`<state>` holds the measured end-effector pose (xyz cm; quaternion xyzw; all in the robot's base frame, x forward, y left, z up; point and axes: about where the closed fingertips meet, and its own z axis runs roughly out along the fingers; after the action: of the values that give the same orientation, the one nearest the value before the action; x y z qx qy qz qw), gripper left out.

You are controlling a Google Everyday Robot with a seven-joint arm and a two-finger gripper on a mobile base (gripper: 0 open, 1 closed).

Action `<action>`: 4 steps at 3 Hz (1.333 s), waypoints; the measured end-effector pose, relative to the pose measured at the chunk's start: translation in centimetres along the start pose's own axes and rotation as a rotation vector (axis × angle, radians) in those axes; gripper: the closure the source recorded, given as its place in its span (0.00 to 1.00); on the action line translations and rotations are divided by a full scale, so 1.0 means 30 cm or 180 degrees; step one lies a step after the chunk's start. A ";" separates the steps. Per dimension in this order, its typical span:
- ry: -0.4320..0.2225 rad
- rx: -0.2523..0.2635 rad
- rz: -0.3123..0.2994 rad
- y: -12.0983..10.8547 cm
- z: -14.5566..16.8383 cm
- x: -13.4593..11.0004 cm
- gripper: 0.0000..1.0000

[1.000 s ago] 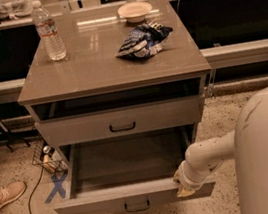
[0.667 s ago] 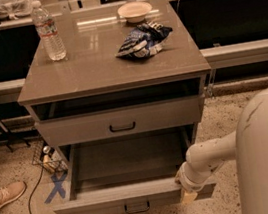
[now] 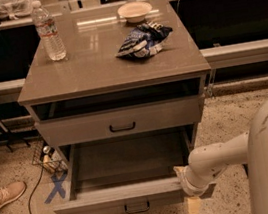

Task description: Open middle drawer

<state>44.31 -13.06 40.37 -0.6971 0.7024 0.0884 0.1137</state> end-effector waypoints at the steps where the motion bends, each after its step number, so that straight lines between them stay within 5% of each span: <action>1: -0.0029 -0.0044 -0.0010 0.026 0.004 -0.001 0.00; 2: -0.0042 -0.0045 -0.0007 0.044 0.002 -0.003 0.15; 3: -0.0034 -0.0031 -0.0043 0.068 -0.014 -0.015 0.62; 4: -0.0043 -0.0023 -0.0046 0.070 -0.020 -0.018 0.59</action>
Offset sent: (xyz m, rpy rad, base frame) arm -0.0185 0.0008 0.0022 0.0181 0.0075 0.0026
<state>42.19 -12.69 41.03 -0.7019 0.6962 0.0948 0.1166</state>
